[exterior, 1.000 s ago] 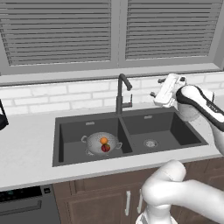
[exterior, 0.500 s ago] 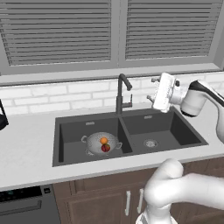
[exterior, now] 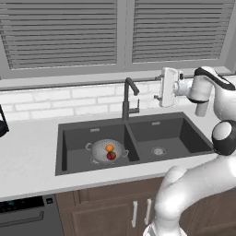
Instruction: Put the colander in the sink, put the mango, tangerine in the colander, and turn on the sink faucet and pour water over the colander.
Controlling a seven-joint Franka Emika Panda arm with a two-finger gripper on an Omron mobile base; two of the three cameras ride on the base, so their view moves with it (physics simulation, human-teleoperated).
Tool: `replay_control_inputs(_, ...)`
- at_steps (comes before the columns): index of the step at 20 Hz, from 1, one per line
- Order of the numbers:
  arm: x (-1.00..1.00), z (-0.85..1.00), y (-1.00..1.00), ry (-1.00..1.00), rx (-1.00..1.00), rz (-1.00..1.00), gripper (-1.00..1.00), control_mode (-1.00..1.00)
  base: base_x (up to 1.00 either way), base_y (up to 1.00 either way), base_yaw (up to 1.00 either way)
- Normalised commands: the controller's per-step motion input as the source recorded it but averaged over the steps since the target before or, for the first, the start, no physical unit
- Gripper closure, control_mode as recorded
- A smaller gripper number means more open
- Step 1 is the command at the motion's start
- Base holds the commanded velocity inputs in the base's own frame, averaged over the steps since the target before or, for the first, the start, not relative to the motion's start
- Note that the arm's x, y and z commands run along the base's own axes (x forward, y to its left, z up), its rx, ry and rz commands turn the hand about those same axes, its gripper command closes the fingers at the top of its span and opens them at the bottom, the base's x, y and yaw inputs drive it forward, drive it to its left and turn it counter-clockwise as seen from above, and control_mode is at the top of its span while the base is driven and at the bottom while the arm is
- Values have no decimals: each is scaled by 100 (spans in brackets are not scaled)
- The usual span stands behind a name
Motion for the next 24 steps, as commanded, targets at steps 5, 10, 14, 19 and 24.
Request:
replay_control_inputs(5,11,-15,0,-30,-30,23,-100,-100,0,0,0)
replay_control_inputs(10,14,-10,0,-21,-21,21,-100,-100,0,0,0)
replay_control_inputs(14,5,0,4,-8,-3,8,-100,-100,0,0,0)
replay_control_inputs(19,1,-5,4,0,0,0,-100,-100,0,0,0)
replay_control_inputs(24,1,-9,14,0,0,-1,-100,-100,0,0,0)
